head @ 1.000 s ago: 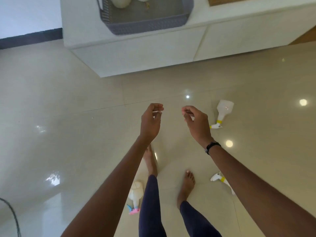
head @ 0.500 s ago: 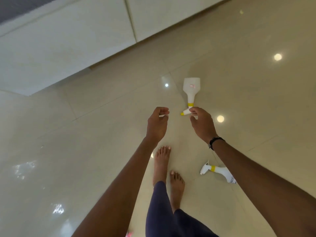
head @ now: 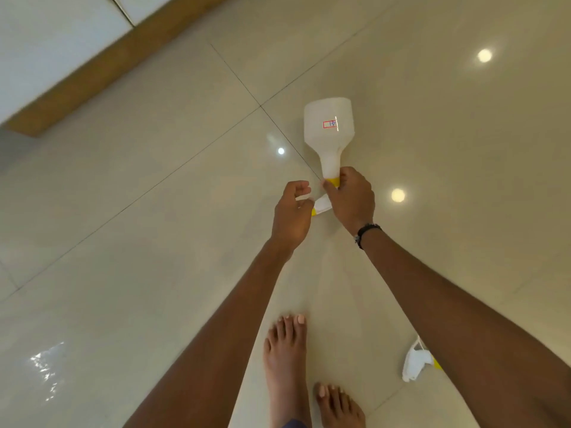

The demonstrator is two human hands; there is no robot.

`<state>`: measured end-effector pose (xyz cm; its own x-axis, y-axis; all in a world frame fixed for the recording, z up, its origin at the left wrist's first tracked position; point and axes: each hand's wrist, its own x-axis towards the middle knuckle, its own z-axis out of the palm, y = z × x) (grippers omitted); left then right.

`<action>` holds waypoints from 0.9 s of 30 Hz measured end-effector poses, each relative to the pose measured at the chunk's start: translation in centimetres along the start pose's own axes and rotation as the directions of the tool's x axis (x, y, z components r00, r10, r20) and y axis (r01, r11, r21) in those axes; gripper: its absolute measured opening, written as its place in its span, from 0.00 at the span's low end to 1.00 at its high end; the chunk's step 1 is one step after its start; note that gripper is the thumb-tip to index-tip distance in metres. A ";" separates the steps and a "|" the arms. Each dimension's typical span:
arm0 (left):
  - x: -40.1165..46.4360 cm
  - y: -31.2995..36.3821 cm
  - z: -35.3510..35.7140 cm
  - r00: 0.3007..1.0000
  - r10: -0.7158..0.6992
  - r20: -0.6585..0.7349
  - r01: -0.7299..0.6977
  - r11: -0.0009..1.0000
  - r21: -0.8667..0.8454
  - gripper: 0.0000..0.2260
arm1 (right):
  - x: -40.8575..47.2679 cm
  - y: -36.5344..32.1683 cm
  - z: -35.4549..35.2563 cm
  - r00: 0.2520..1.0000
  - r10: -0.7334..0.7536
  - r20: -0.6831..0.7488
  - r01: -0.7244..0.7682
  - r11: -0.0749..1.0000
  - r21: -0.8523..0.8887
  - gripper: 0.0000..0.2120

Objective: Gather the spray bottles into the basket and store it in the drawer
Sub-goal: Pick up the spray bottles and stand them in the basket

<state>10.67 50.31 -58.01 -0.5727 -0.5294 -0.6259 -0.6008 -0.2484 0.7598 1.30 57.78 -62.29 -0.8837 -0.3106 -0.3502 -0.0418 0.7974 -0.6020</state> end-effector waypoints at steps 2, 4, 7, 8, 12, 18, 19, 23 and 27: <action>0.3 0.1 0.0 1.000 0.002 0.012 -0.002 1.000 0.024 0.17 | 0.0 -0.4 -0.3 1.000 -0.029 0.011 0.028 0.999 0.045 0.09; -0.3 1.0 -0.5 1.000 0.009 0.022 -0.010 0.999 0.047 0.21 | -0.7 -1.4 -1.4 0.998 -0.042 0.036 0.039 0.996 0.078 0.10; -2.8 3.5 -2.1 0.974 0.226 -0.007 -0.220 0.954 0.205 0.31 | -2.9 -3.8 -4.1 0.995 -0.063 0.072 0.056 0.994 0.097 0.11; -3.8 4.5 -2.8 0.945 0.327 -0.011 -0.308 0.900 0.307 0.34 | -3.9 -4.9 -5.4 0.994 -0.074 0.084 0.065 0.992 0.105 0.12; -8.1 9.3 -6.1 0.853 0.522 0.031 -0.392 0.600 0.697 0.38 | -7.7 -10.7 -11.7 0.974 -0.138 0.181 0.116 0.985 0.129 0.09; -15.5 19.3 -11.7 0.752 0.651 0.099 -0.447 0.395 0.802 0.23 | -12.5 -22.8 -23.1 0.873 -0.315 0.372 0.315 0.947 0.064 0.09; -16.7 21.0 -12.5 0.749 0.658 0.078 -0.444 0.412 0.796 0.21 | -13.1 -25.1 -24.7 0.855 -0.340 0.391 0.349 0.936 0.049 0.09; -21.3 27.4 -16.7 0.754 0.654 -0.054 -0.429 0.554 0.714 0.18 | -14.9 -33.9 -29.6 0.814 -0.407 0.414 0.377 0.913 0.155 0.11; -24.2 32.3 -21.8 0.718 0.637 -0.281 -0.456 0.735 0.502 0.18 | -16.4 -40.5 -30.7 0.814 -0.453 0.363 0.248 0.837 0.489 0.12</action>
<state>17.31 37.42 -14.45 -0.6372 -0.7661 0.0840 -0.4609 0.4661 0.7552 3.15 46.40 -10.14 -0.5313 -0.8021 -0.2728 -0.0260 0.3373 -0.9410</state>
